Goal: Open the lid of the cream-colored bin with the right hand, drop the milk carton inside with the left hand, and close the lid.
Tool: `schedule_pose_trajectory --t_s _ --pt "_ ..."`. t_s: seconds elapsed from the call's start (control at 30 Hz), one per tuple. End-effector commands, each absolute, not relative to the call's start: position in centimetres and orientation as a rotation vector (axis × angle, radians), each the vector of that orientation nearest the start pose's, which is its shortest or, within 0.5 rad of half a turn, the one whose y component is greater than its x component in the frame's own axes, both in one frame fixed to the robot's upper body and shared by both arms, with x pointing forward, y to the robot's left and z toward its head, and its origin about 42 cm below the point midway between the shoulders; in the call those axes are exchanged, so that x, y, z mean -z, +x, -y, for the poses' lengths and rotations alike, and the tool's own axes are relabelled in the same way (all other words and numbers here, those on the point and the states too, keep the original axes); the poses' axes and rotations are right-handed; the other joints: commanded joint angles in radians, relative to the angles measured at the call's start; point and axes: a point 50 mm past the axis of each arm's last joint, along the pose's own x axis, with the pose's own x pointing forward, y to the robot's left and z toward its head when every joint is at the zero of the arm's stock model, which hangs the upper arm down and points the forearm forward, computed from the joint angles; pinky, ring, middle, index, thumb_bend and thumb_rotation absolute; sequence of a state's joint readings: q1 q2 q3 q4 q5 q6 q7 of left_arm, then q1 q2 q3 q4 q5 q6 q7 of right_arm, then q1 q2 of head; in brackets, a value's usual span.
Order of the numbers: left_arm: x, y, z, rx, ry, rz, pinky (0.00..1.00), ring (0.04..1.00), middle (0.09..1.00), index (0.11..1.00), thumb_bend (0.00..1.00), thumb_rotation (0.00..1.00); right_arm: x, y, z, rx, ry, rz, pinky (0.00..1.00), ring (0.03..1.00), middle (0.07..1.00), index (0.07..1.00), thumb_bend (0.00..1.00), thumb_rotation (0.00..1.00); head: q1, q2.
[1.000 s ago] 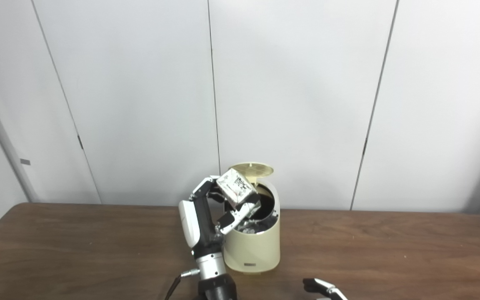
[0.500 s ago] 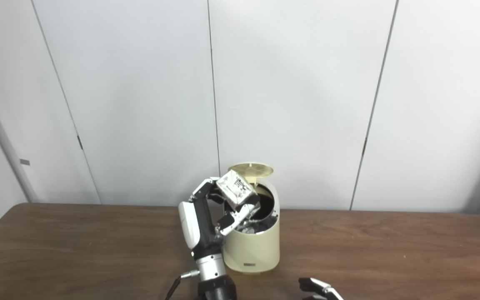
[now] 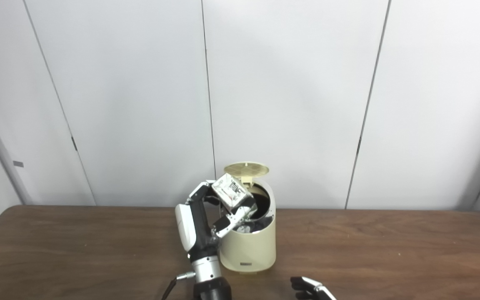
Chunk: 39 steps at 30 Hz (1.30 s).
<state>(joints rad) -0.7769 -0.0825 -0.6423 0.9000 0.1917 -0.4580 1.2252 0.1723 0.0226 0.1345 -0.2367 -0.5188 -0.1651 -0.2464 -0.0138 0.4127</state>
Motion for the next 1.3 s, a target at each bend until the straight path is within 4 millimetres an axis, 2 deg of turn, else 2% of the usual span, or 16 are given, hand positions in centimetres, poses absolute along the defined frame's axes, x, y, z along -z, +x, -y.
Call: schedule_pose_trajectory --t_s 0.0,0.17,0.33,0.57,0.7,0.8,0.93,1.0,1.03,1.07,1.1,1.17,1.2,1.23,1.27 --pt "-18.6 43.8 -1.6 -0.245 0.169 0.639 0.55 0.561 0.571 0.580 0.98 0.31 -14.3 22.1 17.7 0.168 -0.402 0.345 0.54 0.664 0.696 0.700 0.22 0.23 -0.001 0.000" --pt "-18.4 43.7 -1.7 -0.245 0.173 0.636 0.57 0.582 0.600 0.611 1.00 0.37 -14.3 22.1 17.6 0.171 -0.405 0.342 0.56 0.668 0.693 0.698 0.21 0.22 -0.003 0.002" --pt "-18.2 43.7 -1.8 -0.233 0.166 0.616 0.58 0.589 0.606 0.615 1.00 0.35 -14.3 22.2 17.6 0.173 -0.403 0.355 0.54 0.660 0.691 0.694 0.21 0.20 -0.003 0.004" --pt "-18.0 43.7 -1.8 -0.216 0.172 0.604 0.60 0.617 0.626 0.630 1.00 0.38 -14.4 22.2 17.5 0.178 -0.402 0.354 0.55 0.662 0.690 0.693 0.21 0.21 -0.004 0.004" --pt "-17.9 43.6 -1.7 -0.209 0.164 0.597 0.62 0.632 0.637 0.639 1.00 0.38 -14.4 22.3 17.6 0.177 -0.403 0.357 0.50 0.639 0.686 0.691 0.21 0.23 -0.002 0.002" --pt "-18.0 43.7 -1.8 -0.211 0.170 0.605 0.61 0.628 0.634 0.636 1.00 0.37 -14.4 22.4 17.5 0.176 -0.400 0.358 0.50 0.638 0.681 0.688 0.21 0.19 -0.003 0.004" --pt "-18.3 43.4 -2.0 -0.245 0.135 0.615 0.59 0.595 0.611 0.608 1.00 0.37 -14.3 22.6 17.5 0.174 -0.407 0.355 0.51 0.638 0.681 0.687 0.20 0.18 -0.015 -0.008" --pt "-18.9 43.0 -2.3 -0.293 0.094 0.644 0.50 0.546 0.571 0.560 0.84 0.45 -14.1 22.8 17.5 0.172 -0.405 0.357 0.51 0.638 0.683 0.687 0.21 0.18 -0.021 -0.007" --pt "-19.1 42.7 -2.6 -0.313 0.079 0.663 0.47 0.520 0.550 0.536 0.73 0.54 -14.0 22.9 17.5 0.171 -0.405 0.355 0.51 0.640 0.684 0.687 0.21 0.18 -0.027 -0.011" --pt "-19.2 42.5 -2.9 -0.325 0.070 0.682 0.44 0.483 0.511 0.505 0.55 0.68 -13.8 23.0 17.5 0.171 -0.406 0.357 0.50 0.636 0.684 0.687 0.21 0.17 -0.036 -0.020" --pt "-19.4 42.1 -3.4 -0.331 0.056 0.705 0.44 0.479 0.508 0.503 0.53 0.69 -13.8 23.2 17.4 0.172 -0.408 0.368 0.49 0.635 0.684 0.687 0.21 0.17 -0.043 -0.025" --pt "-19.8 41.1 -4.7 -0.313 0.031 0.752 0.43 0.459 0.487 0.486 0.38 0.80 -13.9 23.8 17.3 0.180 -0.409 0.398 0.50 0.630 0.675 0.680 0.22 0.15 -0.075 -0.029" --pt "-19.9 40.5 -5.4 -0.290 0.017 0.764 0.45 0.475 0.499 0.496 0.29 0.77 -14.2 24.0 17.3 0.187 -0.407 0.411 0.52 0.642 0.676 0.676 0.23 0.21 -0.075 -0.029" --pt "-19.9 39.8 -6.5 -0.239 0.003 0.760 0.45 0.478 0.501 0.499 0.28 0.76 -15.0 24.3 17.4 0.202 -0.408 0.431 0.53 0.645 0.677 0.676 0.23 0.22 -0.090 -0.025" --pt "-19.9 39.2 -7.5 -0.190 -0.005 0.751 0.49 0.521 0.535 0.535 0.29 0.72 -15.7 24.5 17.6 0.214 -0.408 0.447 0.50 0.634 0.678 0.672 0.23 0.21 -0.099 -0.021"
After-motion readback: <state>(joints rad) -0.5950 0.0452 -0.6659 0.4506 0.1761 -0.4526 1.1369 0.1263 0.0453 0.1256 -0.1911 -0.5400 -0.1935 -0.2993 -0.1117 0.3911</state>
